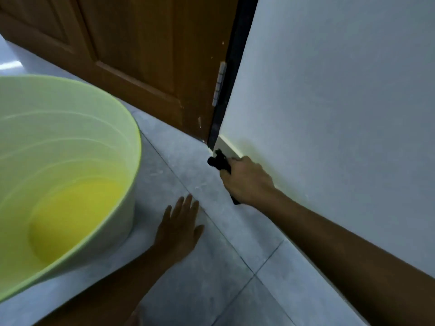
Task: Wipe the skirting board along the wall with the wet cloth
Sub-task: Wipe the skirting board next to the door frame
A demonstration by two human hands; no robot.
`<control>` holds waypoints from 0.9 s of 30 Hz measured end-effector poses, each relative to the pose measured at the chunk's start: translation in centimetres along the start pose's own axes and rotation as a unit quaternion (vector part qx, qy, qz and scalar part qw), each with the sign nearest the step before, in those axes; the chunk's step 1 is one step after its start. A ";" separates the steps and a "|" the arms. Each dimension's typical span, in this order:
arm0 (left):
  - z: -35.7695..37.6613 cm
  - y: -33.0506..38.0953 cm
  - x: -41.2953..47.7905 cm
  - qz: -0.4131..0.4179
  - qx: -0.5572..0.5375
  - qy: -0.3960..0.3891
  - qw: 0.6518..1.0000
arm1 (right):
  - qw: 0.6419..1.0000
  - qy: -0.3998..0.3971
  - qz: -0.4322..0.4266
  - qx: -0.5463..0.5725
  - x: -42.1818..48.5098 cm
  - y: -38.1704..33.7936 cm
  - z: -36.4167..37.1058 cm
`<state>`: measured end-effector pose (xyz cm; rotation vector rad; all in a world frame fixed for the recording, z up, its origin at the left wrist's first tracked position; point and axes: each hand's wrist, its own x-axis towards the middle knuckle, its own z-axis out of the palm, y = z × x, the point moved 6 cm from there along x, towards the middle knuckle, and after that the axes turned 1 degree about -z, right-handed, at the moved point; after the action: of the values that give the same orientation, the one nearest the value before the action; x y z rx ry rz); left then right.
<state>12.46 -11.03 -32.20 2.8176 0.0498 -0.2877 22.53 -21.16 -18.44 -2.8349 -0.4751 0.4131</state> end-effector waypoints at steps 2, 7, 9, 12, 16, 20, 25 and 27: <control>1.2 -0.4 0.9 -0.002 0.018 -0.026 0.999 | 0.992 0.025 -0.031 -0.123 1.5 -0.4 0.7; 0.7 -0.4 2.7 0.032 0.040 -0.002 0.999 | 0.904 0.069 -0.195 -0.375 2.9 -0.9 2.5; 1.1 -0.6 3.1 0.020 0.027 -0.028 0.999 | 0.861 0.071 -0.224 -0.450 3.0 -0.6 3.3; 1.9 -0.8 3.4 0.012 0.024 -0.041 0.999 | 0.799 0.072 -0.231 -0.550 4.3 -0.1 4.1; 2.5 -0.9 3.1 0.016 0.045 0.017 0.999 | 0.737 0.057 -0.232 -0.633 6.3 -0.1 5.1; 2.6 -0.8 3.1 0.013 0.058 0.033 0.998 | 0.708 0.049 -0.247 -0.660 6.9 0.0 6.2; 2.9 -1.0 3.2 0.014 0.059 0.048 0.997 | 0.688 0.003 -0.250 -0.682 2.8 3.9 7.2; 3.0 -1.0 3.2 0.014 0.057 0.053 0.997 | 0.664 -0.013 -0.254 -0.703 1.6 4.4 6.7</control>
<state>14.92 -10.95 -35.98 2.9433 0.0172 -0.1371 23.17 -23.42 -26.28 -3.6214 -2.4051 -0.2013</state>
